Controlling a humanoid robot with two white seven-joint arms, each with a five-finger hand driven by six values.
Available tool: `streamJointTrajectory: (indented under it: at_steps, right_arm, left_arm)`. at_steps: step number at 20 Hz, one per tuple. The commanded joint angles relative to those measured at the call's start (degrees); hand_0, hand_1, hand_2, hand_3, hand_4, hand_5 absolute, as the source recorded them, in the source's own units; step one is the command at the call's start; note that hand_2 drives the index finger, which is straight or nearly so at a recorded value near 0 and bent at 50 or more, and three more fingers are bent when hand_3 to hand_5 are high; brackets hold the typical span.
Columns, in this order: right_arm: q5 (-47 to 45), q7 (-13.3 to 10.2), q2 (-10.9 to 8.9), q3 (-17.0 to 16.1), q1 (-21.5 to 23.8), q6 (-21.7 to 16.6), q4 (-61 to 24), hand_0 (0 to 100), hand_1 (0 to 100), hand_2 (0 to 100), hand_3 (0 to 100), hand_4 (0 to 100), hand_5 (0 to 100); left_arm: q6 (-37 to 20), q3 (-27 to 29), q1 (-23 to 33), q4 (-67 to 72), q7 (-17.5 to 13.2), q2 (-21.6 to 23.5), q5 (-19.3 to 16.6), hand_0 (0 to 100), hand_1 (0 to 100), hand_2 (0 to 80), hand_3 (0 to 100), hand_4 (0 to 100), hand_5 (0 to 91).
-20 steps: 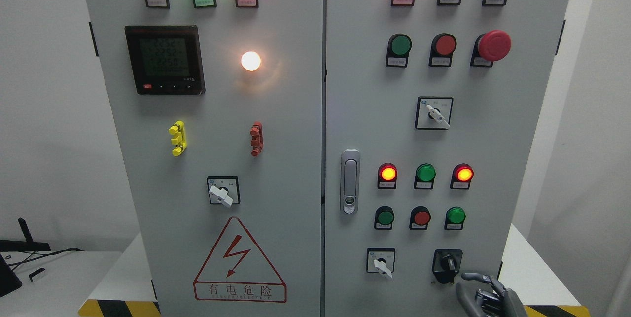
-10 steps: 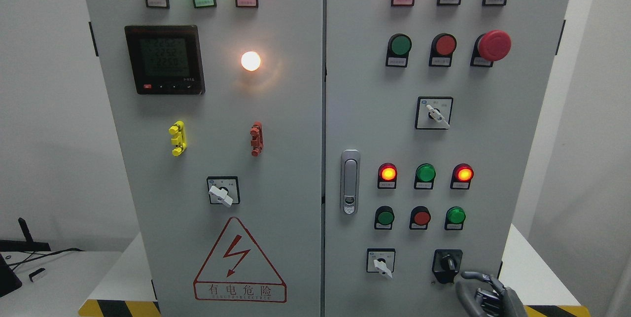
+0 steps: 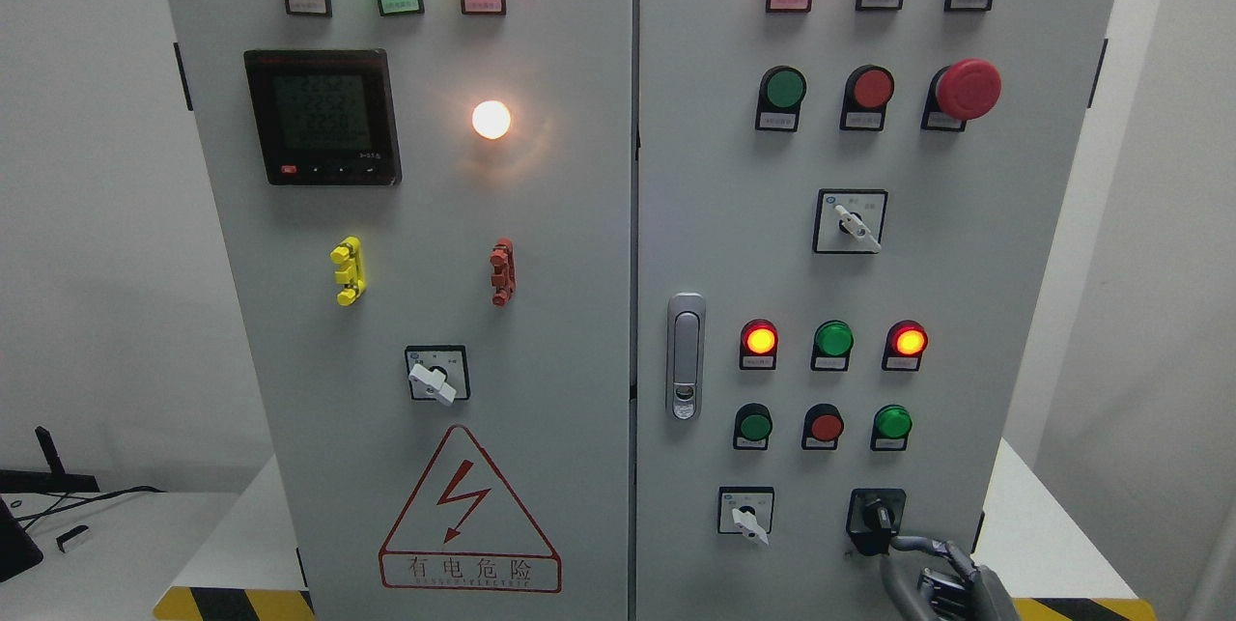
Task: Trip black knob to open circuit
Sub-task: 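Close the right hand fingers around the black rotary knob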
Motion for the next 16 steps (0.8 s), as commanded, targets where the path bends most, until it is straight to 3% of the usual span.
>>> streamJointTrajectory:
  at_steps: [1, 16]
  right_arm:
    - [0.1, -0.06, 0.02, 1.84, -0.16, -0.03, -0.55, 37, 65, 38, 100, 100, 94]
    - [0.89, -0.06, 0.37, 1.75, 0.19, 0.06, -2.22, 37, 65, 38, 100, 100, 94]
  left_arm:
    - [0.03, 0.0, 0.0, 0.0, -0.02, 0.02, -1.76, 12, 39, 0.0, 0, 0, 0.0]
    - [0.03, 0.0, 0.0, 0.0, -0.02, 0.02, -1.76, 12, 39, 0.0, 0, 0, 0.0]
